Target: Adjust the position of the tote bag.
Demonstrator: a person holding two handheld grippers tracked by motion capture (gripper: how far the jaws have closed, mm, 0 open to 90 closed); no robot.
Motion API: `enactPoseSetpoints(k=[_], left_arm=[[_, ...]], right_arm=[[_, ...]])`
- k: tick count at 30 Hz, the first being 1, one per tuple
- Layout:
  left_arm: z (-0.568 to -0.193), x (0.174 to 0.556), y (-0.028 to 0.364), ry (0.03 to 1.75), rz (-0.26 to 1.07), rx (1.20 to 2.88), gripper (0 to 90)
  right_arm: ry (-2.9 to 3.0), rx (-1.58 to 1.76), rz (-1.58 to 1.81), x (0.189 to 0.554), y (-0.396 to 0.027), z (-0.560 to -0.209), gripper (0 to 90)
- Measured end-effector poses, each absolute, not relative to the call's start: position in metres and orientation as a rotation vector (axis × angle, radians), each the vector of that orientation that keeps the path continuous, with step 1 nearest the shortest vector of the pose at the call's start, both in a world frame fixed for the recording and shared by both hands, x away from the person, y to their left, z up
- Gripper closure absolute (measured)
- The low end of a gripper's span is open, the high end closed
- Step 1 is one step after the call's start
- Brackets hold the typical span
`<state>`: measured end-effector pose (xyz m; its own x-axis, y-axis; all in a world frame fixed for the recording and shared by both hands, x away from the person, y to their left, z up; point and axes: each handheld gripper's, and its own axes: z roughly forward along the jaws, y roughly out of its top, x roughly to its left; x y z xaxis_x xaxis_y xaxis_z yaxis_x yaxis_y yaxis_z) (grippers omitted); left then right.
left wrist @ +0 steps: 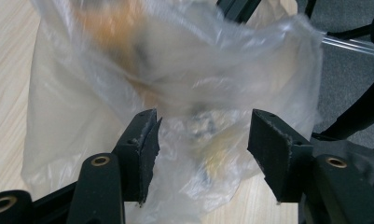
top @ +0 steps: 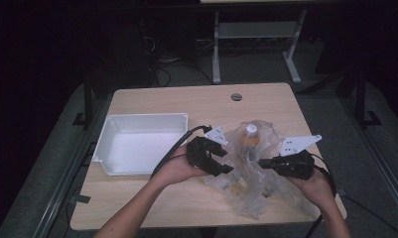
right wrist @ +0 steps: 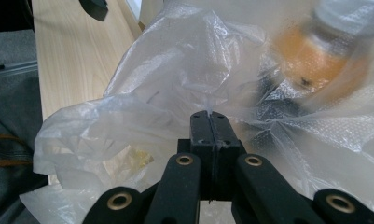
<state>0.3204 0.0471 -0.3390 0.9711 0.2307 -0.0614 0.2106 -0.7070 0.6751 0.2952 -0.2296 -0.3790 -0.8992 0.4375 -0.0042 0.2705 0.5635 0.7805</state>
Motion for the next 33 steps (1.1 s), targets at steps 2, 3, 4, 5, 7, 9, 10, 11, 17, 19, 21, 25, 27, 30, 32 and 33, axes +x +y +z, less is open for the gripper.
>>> enactPoseSetpoints(k=[2,3,4,5,7,9,10,11,17,19,21,25,27,30,32,33], left_arm=[[-0.337,0.32,0.043,0.304,0.048,2.381,41.5],[-0.336,0.32,0.041,0.302,0.049,2.386,40.7],[-0.335,0.32,0.039,0.299,0.046,2.388,40.4],[-0.335,0.32,0.039,0.299,0.046,2.388,39.9],[-0.333,0.32,0.034,0.296,0.049,2.381,39.4],[-0.33,0.32,0.03,0.299,0.052,2.373,38.5],[-0.328,0.32,0.025,0.316,0.061,2.373,38.0],[-0.328,0.32,0.025,0.316,0.061,2.373,37.5],[-0.323,0.325,0.015,0.371,0.058,2.356,38.0],[-0.323,0.326,0.011,0.399,0.059,2.353,38.4],[-0.326,0.328,0.005,0.444,0.078,2.373,39.1],[-0.335,0.337,0.001,0.5,0.053,2.407,48.7],[-0.34,0.34,-0.001,0.519,0.018,2.415,52.7],[-0.345,0.34,-0.002,0.522,0.043,2.427,71.3],[-0.347,0.342,-0.002,0.517,0.045,2.436,75.8],[-0.348,0.342,-0.001,0.518,0.05,2.426,84.2]], right_arm=[[2.595,0.591,1.25,0.295,-0.228,-0.38,89.5],[2.597,0.589,1.249,0.295,-0.228,-0.381,89.5],[2.6,0.596,1.245,0.295,-0.227,-0.382,89.6],[2.6,0.592,1.241,0.296,-0.227,-0.382,89.5],[2.606,0.592,1.237,0.296,-0.226,-0.383,89.5],[2.602,0.588,1.231,0.296,-0.225,-0.385,89.5],[2.603,0.589,1.231,0.296,-0.225,-0.385,89.5],[2.603,0.589,1.228,0.296,-0.225,-0.386,89.5],[2.593,0.587,1.225,0.295,-0.225,-0.387,89.5],[2.592,0.59,1.228,0.294,-0.225,-0.388,89.4],[2.592,0.59,1.226,0.294,-0.226,-0.388,89.4],[2.584,0.585,1.228,0.292,-0.226,-0.386,89.4],[2.581,0.585,1.233,0.291,-0.226,-0.385,89.4],[2.585,0.573,1.238,0.291,-0.224,-0.385,89.3],[2.589,0.572,1.229,0.291,-0.224,-0.385,89.3],[2.588,0.563,1.223,0.292,-0.224,-0.385,89.2]])
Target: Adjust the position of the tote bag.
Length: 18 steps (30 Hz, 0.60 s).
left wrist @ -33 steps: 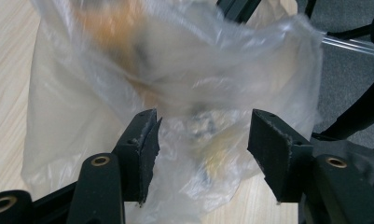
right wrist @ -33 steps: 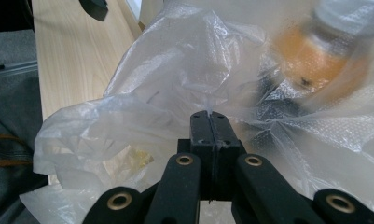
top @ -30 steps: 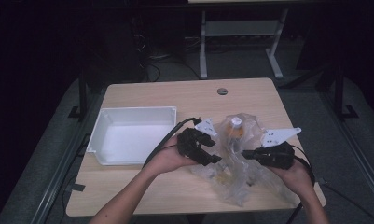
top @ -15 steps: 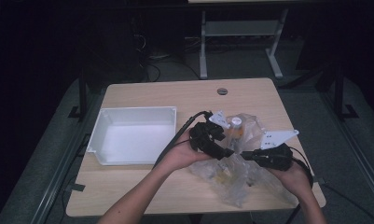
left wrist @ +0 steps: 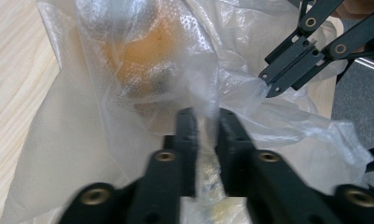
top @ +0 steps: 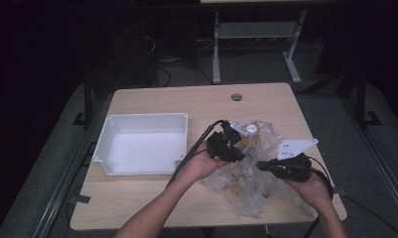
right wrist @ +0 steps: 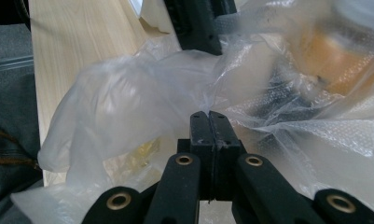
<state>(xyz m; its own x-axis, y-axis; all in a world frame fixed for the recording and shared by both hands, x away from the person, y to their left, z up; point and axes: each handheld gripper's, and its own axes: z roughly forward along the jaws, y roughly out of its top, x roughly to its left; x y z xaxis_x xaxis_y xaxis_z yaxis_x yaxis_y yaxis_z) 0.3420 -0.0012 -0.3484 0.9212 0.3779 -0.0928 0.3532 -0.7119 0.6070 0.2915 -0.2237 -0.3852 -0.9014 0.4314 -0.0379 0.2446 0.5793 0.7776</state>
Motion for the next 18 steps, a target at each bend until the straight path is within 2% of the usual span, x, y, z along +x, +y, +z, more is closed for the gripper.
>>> enactPoseSetpoints(k=[2,12,18], left_arm=[[-0.35,0.342,-0.001,0.514,0.057,2.419,89.1],[-0.353,0.34,0.009,0.473,0.094,2.419,90.0],[-0.353,0.342,0.014,0.481,0.097,2.412,90.0]], right_arm=[[2.587,0.561,1.222,0.292,-0.224,-0.385,89.1],[2.583,0.574,1.236,0.292,-0.224,-0.385,87.7],[2.569,0.593,1.236,0.294,-0.226,-0.386,78.0]])
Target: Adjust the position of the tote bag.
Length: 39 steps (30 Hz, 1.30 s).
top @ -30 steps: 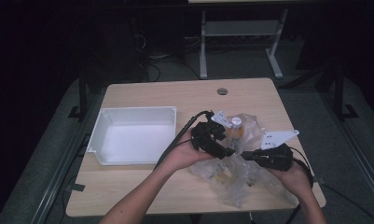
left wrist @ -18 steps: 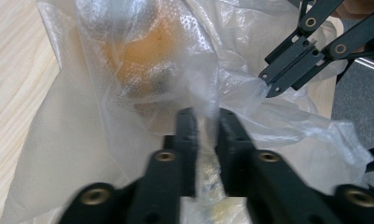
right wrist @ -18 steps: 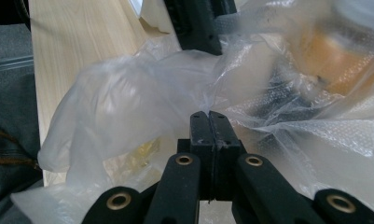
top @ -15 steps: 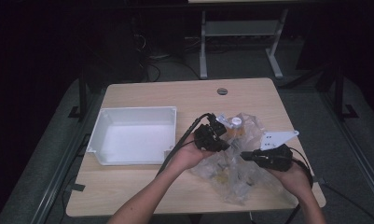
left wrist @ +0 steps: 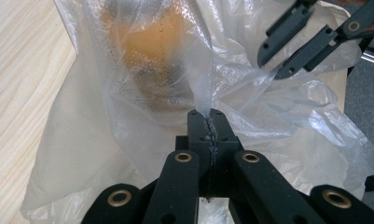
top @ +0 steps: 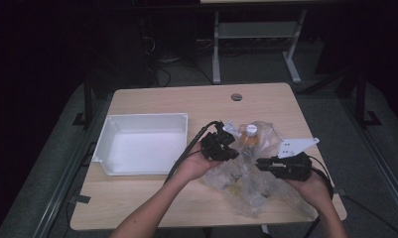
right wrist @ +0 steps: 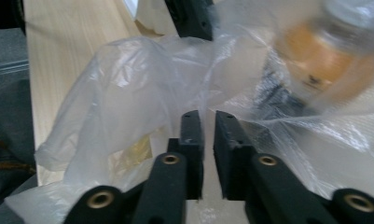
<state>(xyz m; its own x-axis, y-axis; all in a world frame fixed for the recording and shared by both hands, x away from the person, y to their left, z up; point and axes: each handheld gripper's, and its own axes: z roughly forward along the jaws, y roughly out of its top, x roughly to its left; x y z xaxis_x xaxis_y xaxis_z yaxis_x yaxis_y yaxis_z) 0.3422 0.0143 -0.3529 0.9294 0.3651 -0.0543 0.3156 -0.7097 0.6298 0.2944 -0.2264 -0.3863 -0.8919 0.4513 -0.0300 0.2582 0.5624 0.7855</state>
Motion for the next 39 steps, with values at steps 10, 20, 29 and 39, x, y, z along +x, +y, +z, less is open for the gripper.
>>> enactPoseSetpoints(k=[10,20,29,39], left_arm=[[-0.351,0.34,0.018,0.452,0.121,2.436,90.0],[-0.348,0.339,0.024,0.468,0.135,2.422,90.0],[-0.343,0.338,0.031,0.439,0.159,2.451,90.0],[-0.338,0.335,0.035,0.432,0.186,2.453,90.0]], right_arm=[[2.533,0.673,1.274,0.296,-0.245,-0.389,39.8],[2.614,0.626,1.224,0.296,-0.244,-0.399,59.4],[2.646,0.583,1.146,0.296,-0.236,-0.397,89.5],[2.617,0.563,1.161,0.29,-0.24,-0.386,89.6]])
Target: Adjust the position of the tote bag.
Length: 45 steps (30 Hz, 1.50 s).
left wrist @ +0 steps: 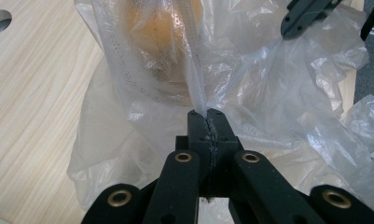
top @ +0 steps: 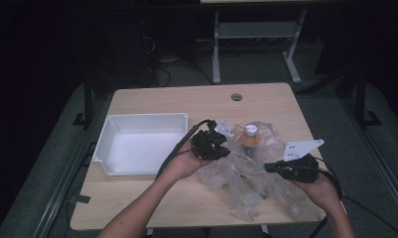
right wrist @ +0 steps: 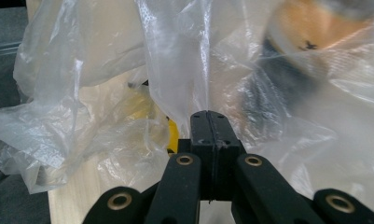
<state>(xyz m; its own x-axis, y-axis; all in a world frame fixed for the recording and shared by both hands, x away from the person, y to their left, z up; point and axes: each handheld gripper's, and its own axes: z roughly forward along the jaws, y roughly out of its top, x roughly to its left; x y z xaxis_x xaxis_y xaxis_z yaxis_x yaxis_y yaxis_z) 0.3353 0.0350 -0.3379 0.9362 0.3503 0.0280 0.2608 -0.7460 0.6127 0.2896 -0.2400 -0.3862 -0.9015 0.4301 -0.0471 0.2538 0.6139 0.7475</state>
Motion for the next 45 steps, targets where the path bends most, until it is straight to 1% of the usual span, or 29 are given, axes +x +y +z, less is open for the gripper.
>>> enactPoseSetpoints(k=[3,4,5,6,7,9,12,15,16,21,22,23,24,25,26,27,28,29,30,31,32,35,38,39,40,41,42,44,45], left_arm=[[-0.338,0.335,0.035,0.43,0.186,2.454,90.0],[-0.338,0.335,0.035,0.432,0.187,2.458,90.0],[-0.338,0.335,0.035,0.432,0.187,2.458,90.0],[-0.338,0.336,0.035,0.43,0.187,2.464,90.0],[-0.338,0.336,0.036,0.431,0.191,2.464,90.0],[-0.337,0.336,0.037,0.435,0.19,2.46,90.0],[-0.337,0.336,0.037,0.434,0.201,2.467,90.0],[-0.337,0.336,0.038,0.439,0.199,2.467,90.0],[-0.337,0.336,0.037,0.439,0.204,2.468,90.0],[-0.338,0.337,0.037,0.44,0.21,2.474,90.0],[-0.338,0.337,0.038,0.445,0.215,2.477,90.0],[-0.338,0.337,0.038,0.445,0.215,2.477,90.0],[-0.338,0.338,0.039,0.446,0.217,2.477,90.0],[-0.338,0.338,0.039,0.446,0.217,2.477,90.0],[-0.338,0.338,0.04,0.443,0.222,2.482,90.0],[-0.338,0.338,0.04,0.443,0.222,2.482,90.0],[-0.338,0.338,0.041,0.449,0.226,2.48,90.0],[-0.337,0.338,0.042,0.448,0.228,2.482,90.0],[-0.337,0.338,0.042,0.453,0.227,2.48,90.0],[-0.337,0.338,0.042,0.453,0.227,2.48,90.0],[-0.337,0.338,0.044,0.452,0.232,2.477,90.0],[-0.337,0.338,0.044,0.454,0.231,2.477,90.0],[-0.338,0.338,0.044,0.453,0.23,2.48,90.0],[-0.338,0.338,0.044,0.453,0.23,2.48,90.0],[-0.339,0.337,0.043,0.45,0.225,2.478,90.0],[-0.339,0.337,0.042,0.445,0.225,2.48,90.0],[-0.339,0.337,0.042,0.445,0.225,2.48,90.0],[-0.34,0.335,0.038,0.435,0.22,2.476,90.0],[-0.339,0.335,0.037,0.428,0.219,2.478,90.0]], right_arm=[[2.599,0.569,1.17,0.288,-0.243,-0.384,89.1],[2.55,0.592,1.184,0.287,-0.247,-0.38,75.6],[2.55,0.592,1.184,0.287,-0.247,-0.38,75.6],[2.515,0.638,1.208,0.286,-0.253,-0.375,64.7],[2.5,0.663,1.216,0.287,-0.256,-0.374,63.1],[2.464,0.705,1.223,0.288,-0.263,-0.372,53.4],[2.428,0.757,1.188,0.289,-0.272,-0.375,44.5],[2.422,0.782,1.16,0.291,-0.276,-0.378,41.7],[2.414,0.794,1.139,0.292,-0.278,-0.382,38.4],[2.464,0.813,1.122,0.299,-0.278,-0.39,41.2],[2.508,0.807,1.124,0.303,-0.277,-0.395,48.5],[2.508,0.807,1.124,0.303,-0.277,-0.395,48.5],[2.528,0.8,1.112,0.305,-0.275,-0.397,57.0],[2.528,0.8,1.112,0.305,-0.275,-0.397,57.0],[2.549,0.794,1.103,0.307,-0.273,-0.4,63.8],[2.549,0.794,1.103,0.307,-0.273,-0.4,63.8],[2.558,0.797,1.095,0.308,-0.271,-0.401,68.0],[2.584,0.773,1.081,0.31,-0.268,-0.404,78.1],[2.593,0.765,1.066,0.31,-0.267,-0.405,83.2],[2.593,0.765,1.066,0.31,-0.267,-0.405,83.2],[2.607,0.751,1.063,0.309,-0.265,-0.405,86.6],[2.601,0.735,1.091,0.307,-0.266,-0.403,82.3],[2.608,0.695,1.19,0.298,-0.266,-0.396,71.1],[2.608,0.695,1.19,0.298,-0.266,-0.396,71.1],[2.601,0.662,1.219,0.294,-0.262,-0.392,59.5],[2.596,0.66,1.23,0.292,-0.26,-0.391,55.0],[2.596,0.66,1.23,0.292,-0.26,-0.391,55.0],[2.602,0.598,1.283,0.288,-0.25,-0.384,47.9],[2.615,0.579,1.301,0.287,-0.246,-0.382,47.0]])
